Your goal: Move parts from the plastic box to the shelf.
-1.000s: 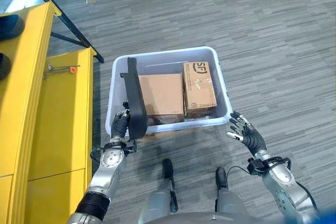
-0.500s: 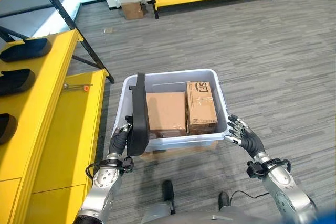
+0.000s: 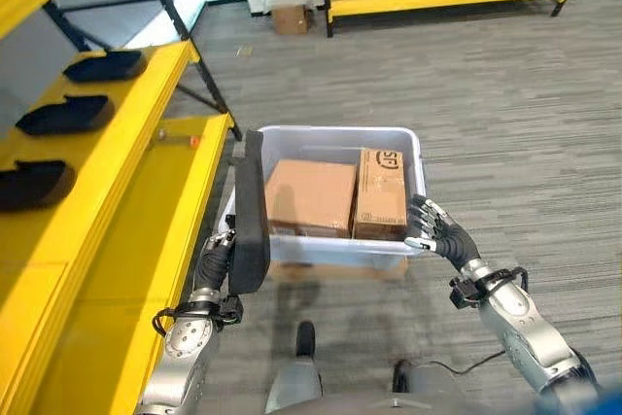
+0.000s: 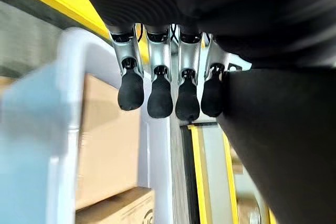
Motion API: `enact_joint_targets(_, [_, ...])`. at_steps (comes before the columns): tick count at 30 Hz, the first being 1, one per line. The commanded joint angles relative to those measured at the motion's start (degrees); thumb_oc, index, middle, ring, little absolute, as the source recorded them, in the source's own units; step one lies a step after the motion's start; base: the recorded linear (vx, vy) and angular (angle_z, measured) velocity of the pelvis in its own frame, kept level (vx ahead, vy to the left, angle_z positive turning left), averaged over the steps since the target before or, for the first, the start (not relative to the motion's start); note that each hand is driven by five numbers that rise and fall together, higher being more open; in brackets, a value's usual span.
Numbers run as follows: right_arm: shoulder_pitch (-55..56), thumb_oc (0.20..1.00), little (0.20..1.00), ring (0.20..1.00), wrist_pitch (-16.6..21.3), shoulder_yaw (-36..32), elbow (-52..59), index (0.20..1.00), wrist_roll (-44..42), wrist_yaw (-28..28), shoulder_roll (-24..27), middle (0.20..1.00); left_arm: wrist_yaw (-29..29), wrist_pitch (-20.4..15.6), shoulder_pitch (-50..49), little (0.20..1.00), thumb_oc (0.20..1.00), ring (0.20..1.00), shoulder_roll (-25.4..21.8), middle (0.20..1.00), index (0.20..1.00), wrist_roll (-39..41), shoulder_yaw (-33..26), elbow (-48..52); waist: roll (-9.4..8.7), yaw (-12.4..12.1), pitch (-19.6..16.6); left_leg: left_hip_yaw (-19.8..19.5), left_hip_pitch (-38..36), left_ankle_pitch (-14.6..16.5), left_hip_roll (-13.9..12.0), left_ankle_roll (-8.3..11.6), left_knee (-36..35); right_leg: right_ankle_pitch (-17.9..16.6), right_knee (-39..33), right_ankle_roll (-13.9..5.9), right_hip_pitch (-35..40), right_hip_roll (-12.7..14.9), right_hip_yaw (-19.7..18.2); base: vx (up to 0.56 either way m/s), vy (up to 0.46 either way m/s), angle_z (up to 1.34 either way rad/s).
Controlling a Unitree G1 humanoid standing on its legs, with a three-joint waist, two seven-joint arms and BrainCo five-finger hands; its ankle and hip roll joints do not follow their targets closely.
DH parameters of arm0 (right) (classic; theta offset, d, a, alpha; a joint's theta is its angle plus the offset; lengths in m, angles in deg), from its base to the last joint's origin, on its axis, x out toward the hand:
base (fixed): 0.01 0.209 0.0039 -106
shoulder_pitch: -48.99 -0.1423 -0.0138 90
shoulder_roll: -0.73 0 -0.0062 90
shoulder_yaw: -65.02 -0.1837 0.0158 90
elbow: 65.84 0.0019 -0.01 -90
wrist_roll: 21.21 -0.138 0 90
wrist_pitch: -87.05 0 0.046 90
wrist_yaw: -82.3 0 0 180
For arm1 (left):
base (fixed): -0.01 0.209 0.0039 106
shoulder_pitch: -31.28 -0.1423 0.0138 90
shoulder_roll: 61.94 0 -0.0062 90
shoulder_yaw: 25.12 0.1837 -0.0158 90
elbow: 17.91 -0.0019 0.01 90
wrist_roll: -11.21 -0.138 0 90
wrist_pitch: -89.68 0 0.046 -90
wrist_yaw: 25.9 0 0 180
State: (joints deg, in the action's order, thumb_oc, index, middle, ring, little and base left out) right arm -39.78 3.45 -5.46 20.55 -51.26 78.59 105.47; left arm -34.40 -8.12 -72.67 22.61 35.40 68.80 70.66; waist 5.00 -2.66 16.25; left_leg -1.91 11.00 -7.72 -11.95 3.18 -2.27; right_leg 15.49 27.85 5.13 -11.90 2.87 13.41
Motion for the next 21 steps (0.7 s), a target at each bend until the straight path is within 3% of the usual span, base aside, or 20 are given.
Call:
enact_joint_targets(1, [0.42, 1.000, 1.000, 1.000, 3.01, -2.35, 3.65, 1.000, 1.93, 0.08, 1.66, 1.000, 0.89, -4.19, 2.35, 0.200, 0.200, 0.200, -0.67, 0.200, 0.200, 0.86, -3.97, 2.77, -0.06, 1.22, -1.36, 3.47, -0.27, -14.40, -5.35, 5.03, -1.26, -2.38, -10.50, -5.36, 5.87, 2.86, 1.44, -0.09, -0.125, 0.72])
enact_joint_targets(4, [0.51, 1.000, 1.000, 1.000, 3.37, -2.62, 3.20, 1.000, 2.79, 0.93, 1.58, 1.000, 0.46, -4.75, 4.53, 0.200, 0.200, 0.200, -0.93, 0.200, 0.200, 0.55, -3.42, 2.26, -0.20, 2.01, -1.09, 8.41, -0.40, -13.43, -6.05, 5.30, 1.00, -3.79, -12.49, -5.25, 6.87, 4.67, 4.73, -0.11, -0.068, 1.31])
enact_joint_targets(7, [0.62, 1.000, 1.000, 1.000, 3.09, -2.52, 3.04, 1.000, 3.15, 0.41, 1.12, 1.000, 0.40, -5.01, 5.22, 0.200, 0.200, 0.200, -0.60, 0.200, 0.200, 0.59, -3.64, 3.47, -0.84, 2.44, -1.70, 6.63, -2.45, -9.10, -5.69, 4.32, 6.05, -5.37, -12.82, -5.25, 6.34, 6.48, 6.40, -0.10, -0.008, 0.85])
enact_joint_targets(11, [0.62, 1.000, 1.000, 1.000, 3.10, -2.51, 3.04, 1.000, 3.15, 0.41, 1.11, 1.000, 0.40, -5.00, 5.20, 0.200, 0.200, 0.200, -0.60, 0.200, 0.200, 0.59, -3.65, 3.49, -0.85, 2.53, -1.68, 6.54, -2.38, -9.01, -5.65, 4.30, 6.18, -5.34, -12.79, -5.28, 6.38, 6.52, 6.47, 0.01, 0.040, 0.67])
enact_joint_targets(12, [2.06, 1.000, 1.000, 1.000, 3.07, -3.91, 3.93, 1.000, 1.62, 0.72, -0.63, 1.000, 0.96, -4.37, 6.21, 0.200, 0.200, 0.200, -0.23, 0.200, 0.200, -0.38, -2.63, 4.26, -0.43, 4.32, -4.25, 8.41, -9.31, 0.34, -5.40, 3.67, 4.76, -4.86, -10.92, -6.63, 6.88, 9.24, 9.39, 0.08, 0.166, 0.11])
enact_joint_targets(16, [3.47, 1.000, 1.000, 1.000, 2.94, -5.06, 3.90, 1.000, 1.94, 1.03, -1.65, 1.000, 1.57, -4.34, 5.96, 0.200, 0.200, 0.200, -0.73, 0.200, 0.200, -1.13, -2.35, 4.51, -0.12, 4.47, -4.93, 9.20, -10.78, 1.96, -4.02, 3.49, 2.16, -6.62, -9.89, -8.06, 7.67, 11.64, 10.46, 0.08, 0.237, 0.78])
enact_joint_targets(21, [4.32, 1.000, 1.000, 1.000, 2.52, -4.93, 3.92, 1.000, 1.59, 0.39, -2.97, 1.000, 1.60, -4.44, 4.36, 0.200, 0.200, 0.200, -1.60, 0.200, 0.200, -3.53, -3.98, 6.14, -1.51, 3.60, -6.01, 8.41, -10.81, 4.98, -1.16, 2.53, 2.40, -10.12, -12.72, -10.71, 9.91, 14.90, 11.77, 0.06, 0.209, 0.15])
